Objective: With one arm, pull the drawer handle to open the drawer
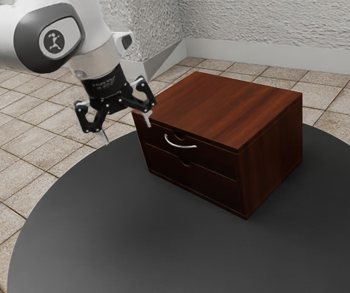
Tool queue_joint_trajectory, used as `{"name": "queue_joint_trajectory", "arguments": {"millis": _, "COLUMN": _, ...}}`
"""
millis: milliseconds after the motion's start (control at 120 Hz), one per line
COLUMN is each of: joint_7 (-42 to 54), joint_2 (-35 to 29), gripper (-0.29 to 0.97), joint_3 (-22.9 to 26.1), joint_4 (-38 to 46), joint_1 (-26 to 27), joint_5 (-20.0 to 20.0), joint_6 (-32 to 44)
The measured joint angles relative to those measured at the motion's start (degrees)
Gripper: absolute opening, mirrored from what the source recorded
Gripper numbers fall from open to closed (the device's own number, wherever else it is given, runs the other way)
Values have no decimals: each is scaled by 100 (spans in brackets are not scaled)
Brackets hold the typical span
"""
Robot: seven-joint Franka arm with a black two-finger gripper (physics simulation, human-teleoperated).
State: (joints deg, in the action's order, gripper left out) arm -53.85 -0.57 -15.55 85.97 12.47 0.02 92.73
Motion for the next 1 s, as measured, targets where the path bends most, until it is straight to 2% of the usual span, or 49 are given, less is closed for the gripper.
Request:
{"name": "queue_joint_trajectory", "arguments": {"millis": 275, "joint_7": -1118, "joint_2": -397, "gripper": 68, "joint_3": 2, "joint_4": 1124, "joint_1": 2, "joint_5": -2, "joint_6": 1326}}
{"name": "queue_joint_trajectory", "arguments": {"millis": 508, "joint_7": -1752, "joint_2": -380, "gripper": 68, "joint_3": 13, "joint_4": 1519, "joint_1": 55, "joint_5": 5, "joint_6": 2326}}
{"name": "queue_joint_trajectory", "arguments": {"millis": 1000, "joint_7": -2506, "joint_2": -476, "gripper": 68, "joint_3": 8, "joint_4": 2259, "joint_1": 94, "joint_5": 4, "joint_6": 3364}}
